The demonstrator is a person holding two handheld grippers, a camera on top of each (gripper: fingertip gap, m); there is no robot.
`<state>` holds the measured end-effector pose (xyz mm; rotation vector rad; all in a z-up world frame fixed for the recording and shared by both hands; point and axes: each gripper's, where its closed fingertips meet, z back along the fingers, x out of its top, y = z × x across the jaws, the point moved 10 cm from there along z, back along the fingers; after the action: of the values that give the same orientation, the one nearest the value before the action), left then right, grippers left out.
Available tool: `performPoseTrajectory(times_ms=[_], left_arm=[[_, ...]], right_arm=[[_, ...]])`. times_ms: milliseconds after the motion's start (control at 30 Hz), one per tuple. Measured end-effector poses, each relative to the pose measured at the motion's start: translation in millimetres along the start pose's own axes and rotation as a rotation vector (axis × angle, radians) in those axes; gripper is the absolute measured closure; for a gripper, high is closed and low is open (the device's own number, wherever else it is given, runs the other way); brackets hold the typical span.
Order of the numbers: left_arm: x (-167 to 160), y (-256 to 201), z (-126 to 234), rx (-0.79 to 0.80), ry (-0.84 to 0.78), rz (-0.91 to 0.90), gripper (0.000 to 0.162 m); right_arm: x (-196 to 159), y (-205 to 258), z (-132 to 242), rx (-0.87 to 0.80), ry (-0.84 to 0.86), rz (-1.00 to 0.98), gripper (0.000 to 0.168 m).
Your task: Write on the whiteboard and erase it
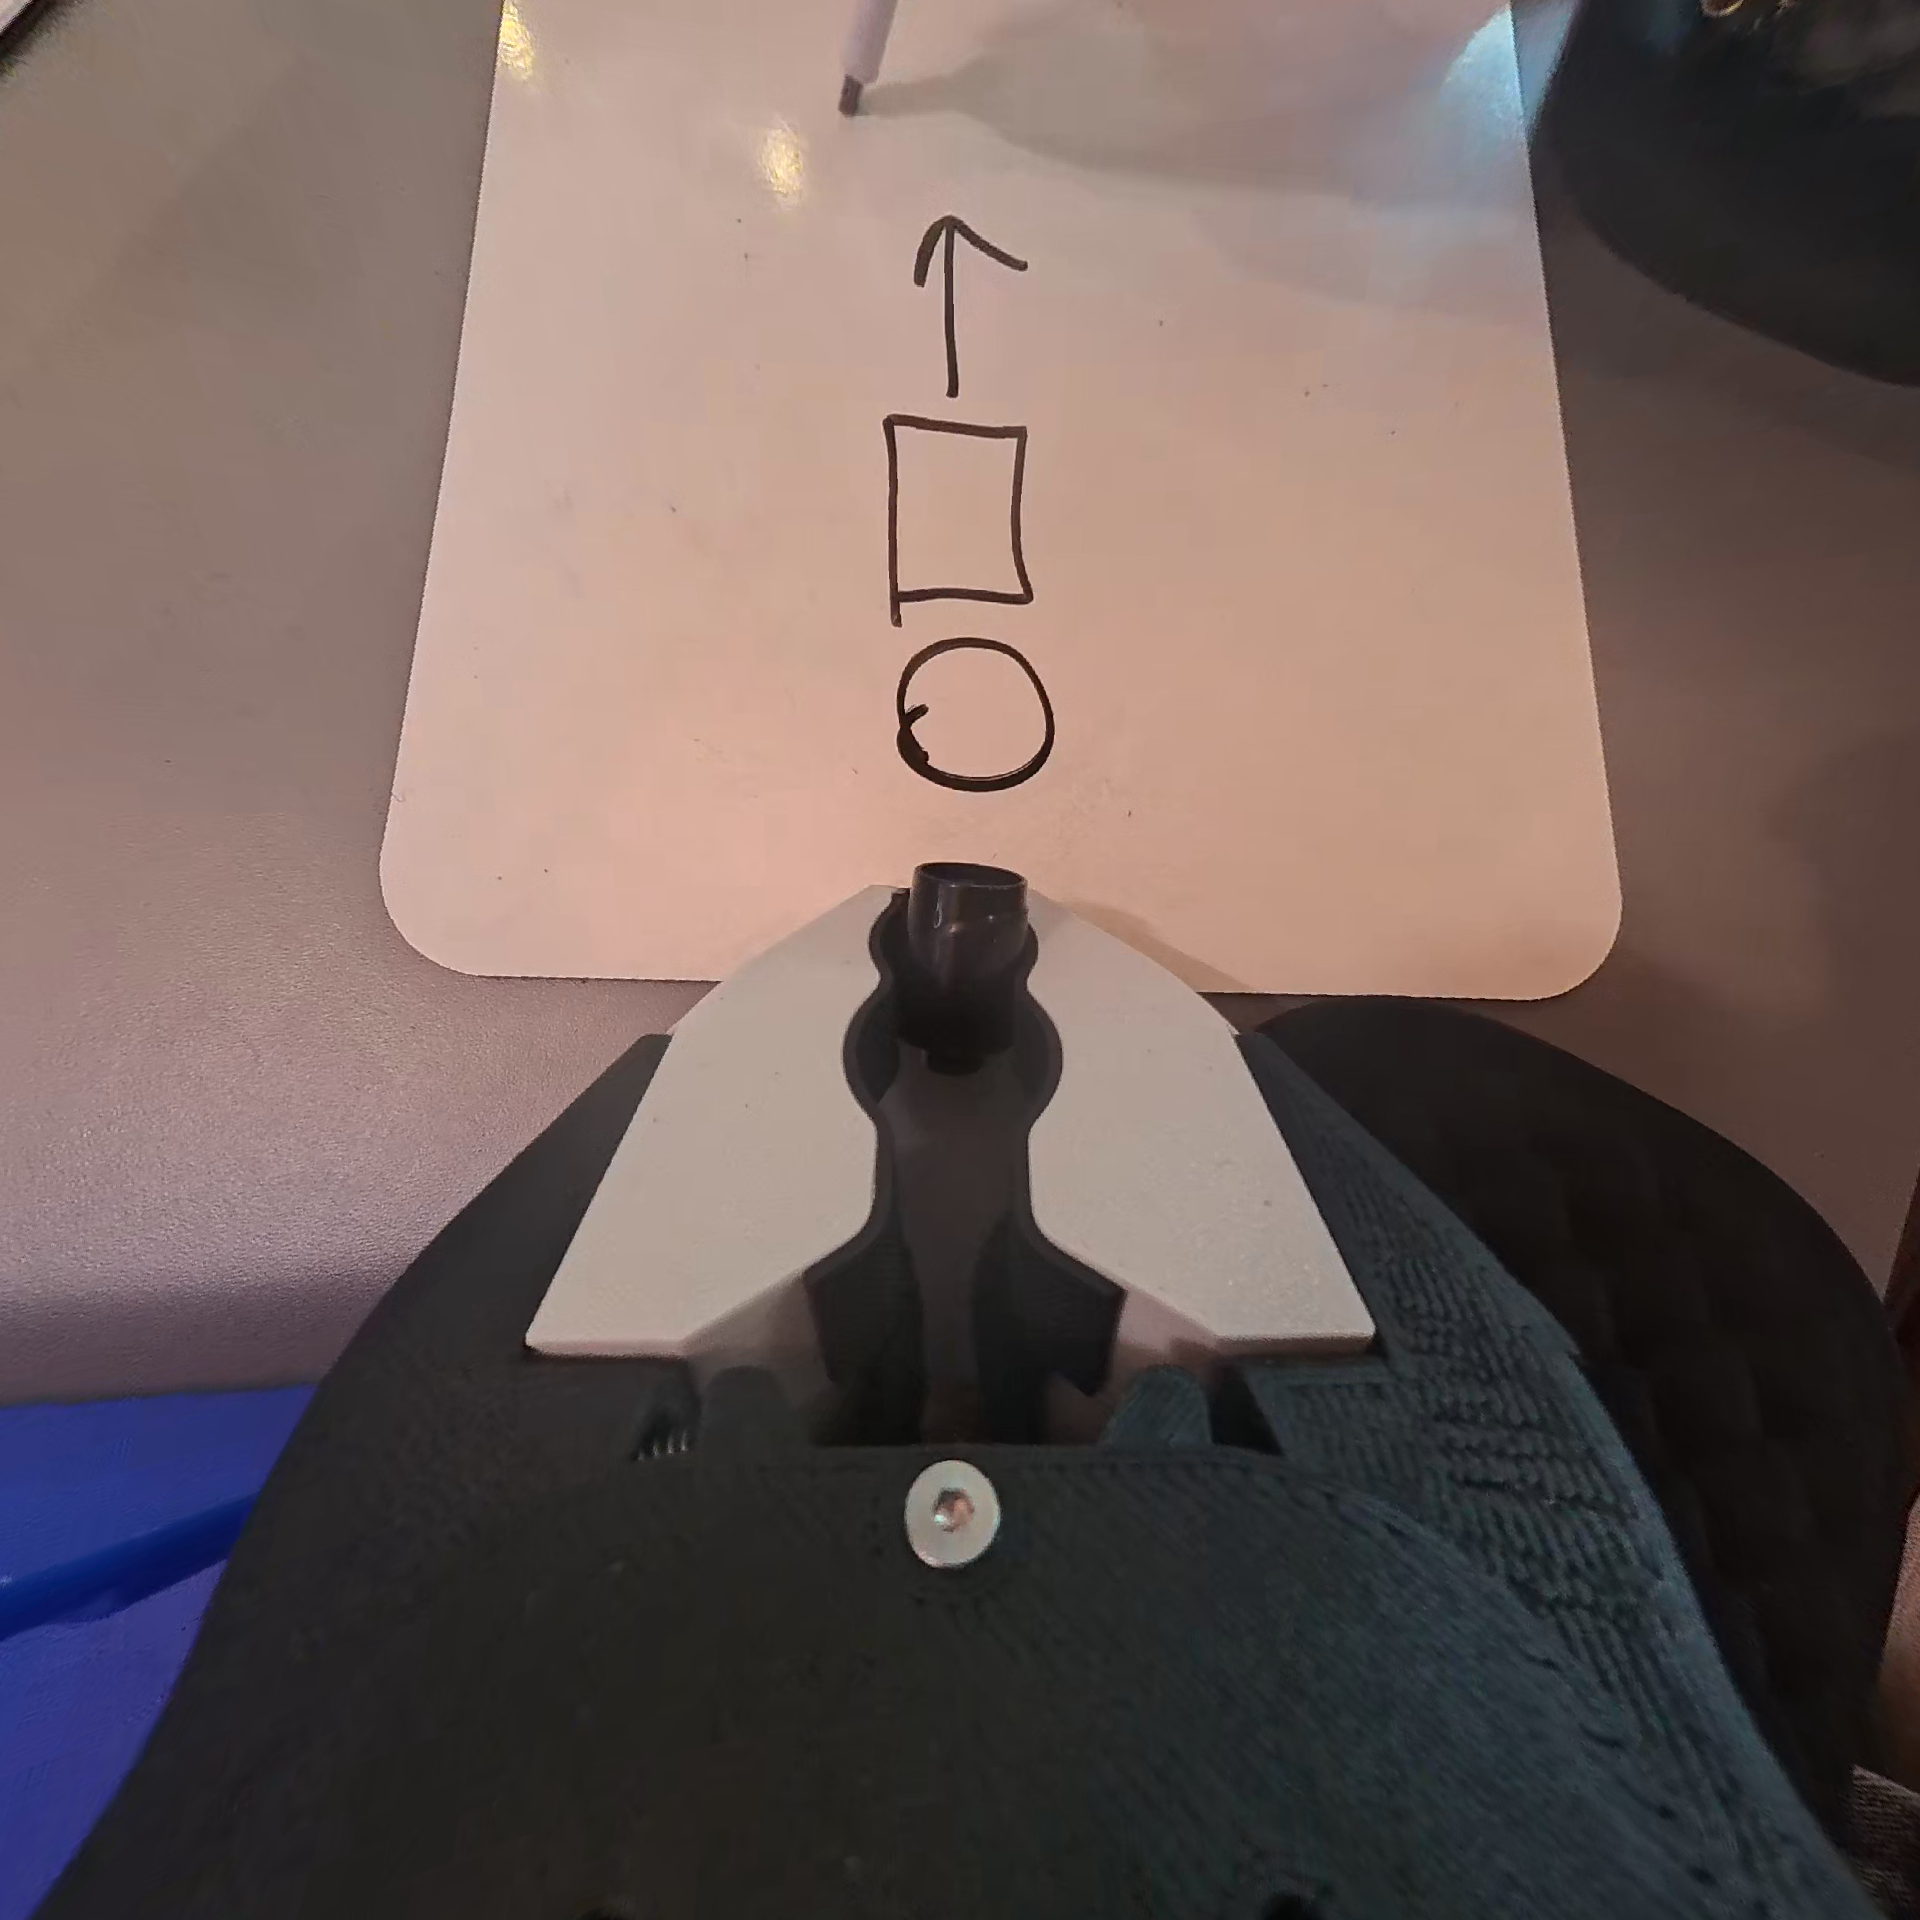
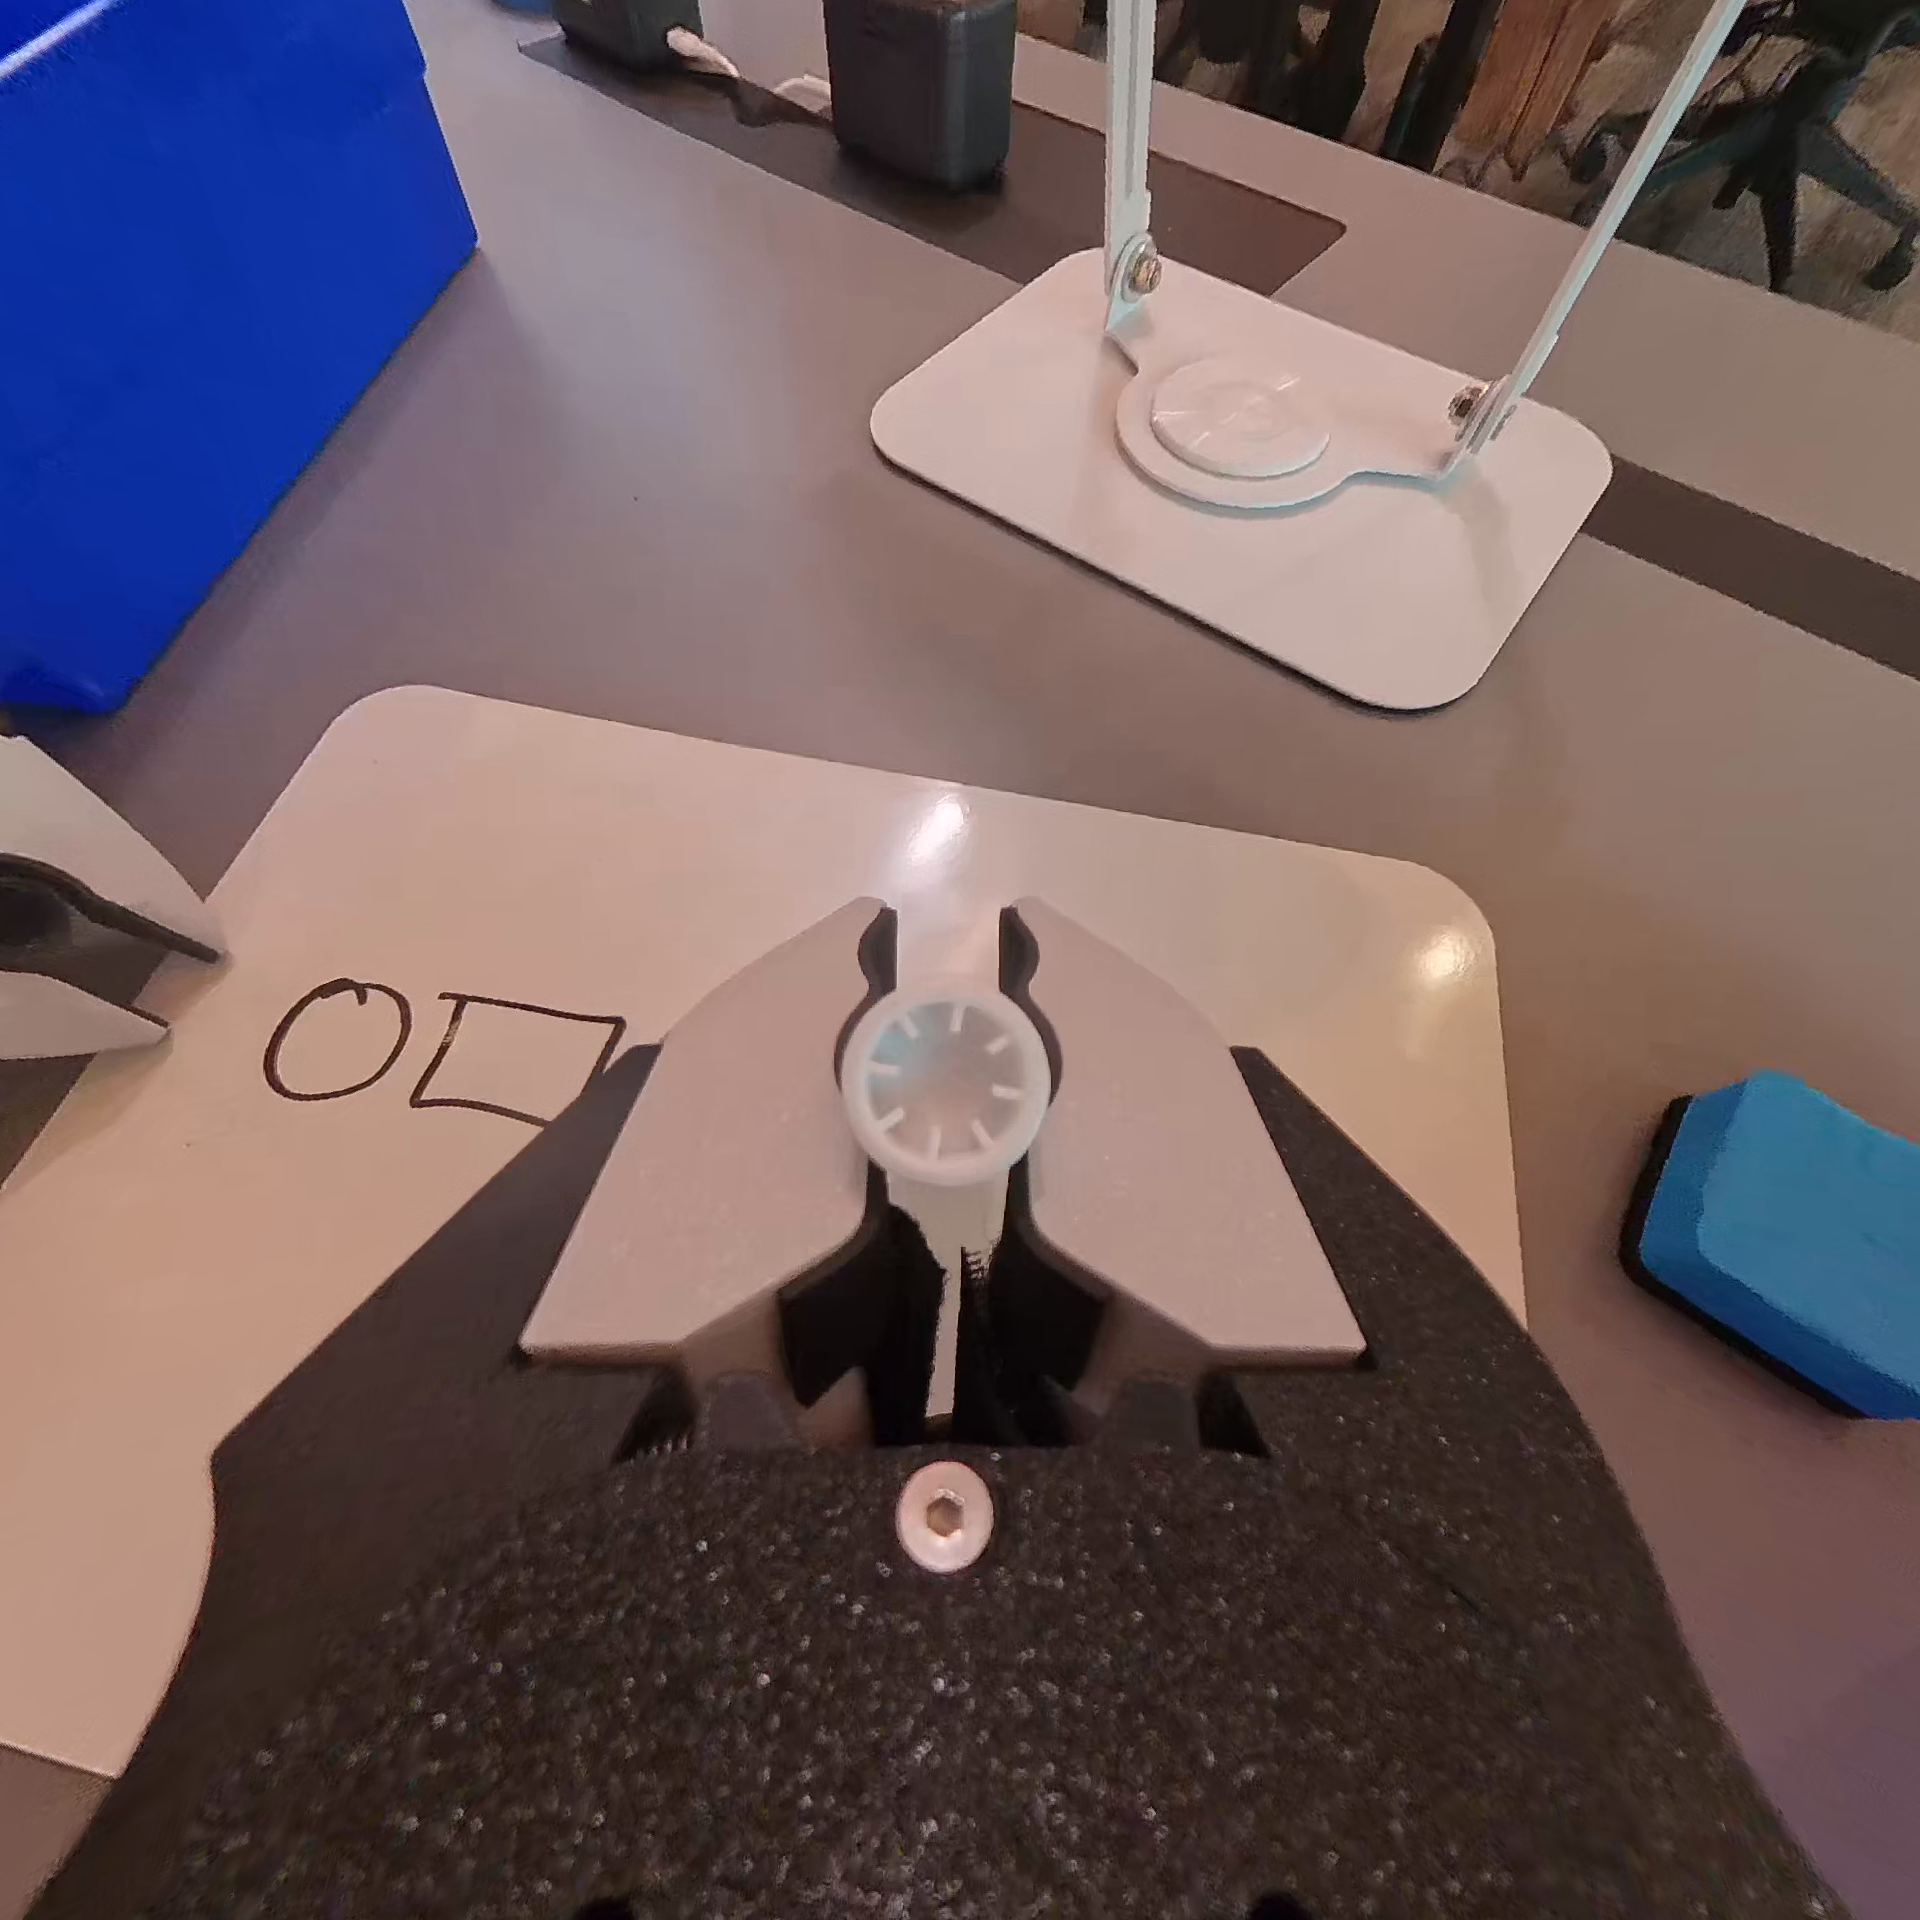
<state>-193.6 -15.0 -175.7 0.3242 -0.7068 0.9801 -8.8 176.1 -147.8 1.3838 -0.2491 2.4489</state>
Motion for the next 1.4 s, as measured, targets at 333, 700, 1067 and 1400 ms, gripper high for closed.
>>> performPoseTrajectory(times_ms=[333,700,1067,1400], left_arm=[[0.0,-0.7,-0.1,0.002,0.001,-0.007,0.145],[0.0,-0.1,0.0,-0.005,-0.001,0.000,0.145],[0.1,-1.1,-0.2,0.000,0.001,-0.007,0.145],[0.0,-1.4,-0.2,-0.002,0.000,-0.005,0.145]], right_arm=[[-13.9,21.5,28.4,0.016,-0.009,-0.010,0.149],[-1.3,0.1,1.0,-0.013,-0.011,-0.007,0.149],[-21.8,-6.8,37.2,-0.067,0.017,-0.052,0.149],[-16.8,26.0,30.6,0.016,0.024,0.008,0.149]])
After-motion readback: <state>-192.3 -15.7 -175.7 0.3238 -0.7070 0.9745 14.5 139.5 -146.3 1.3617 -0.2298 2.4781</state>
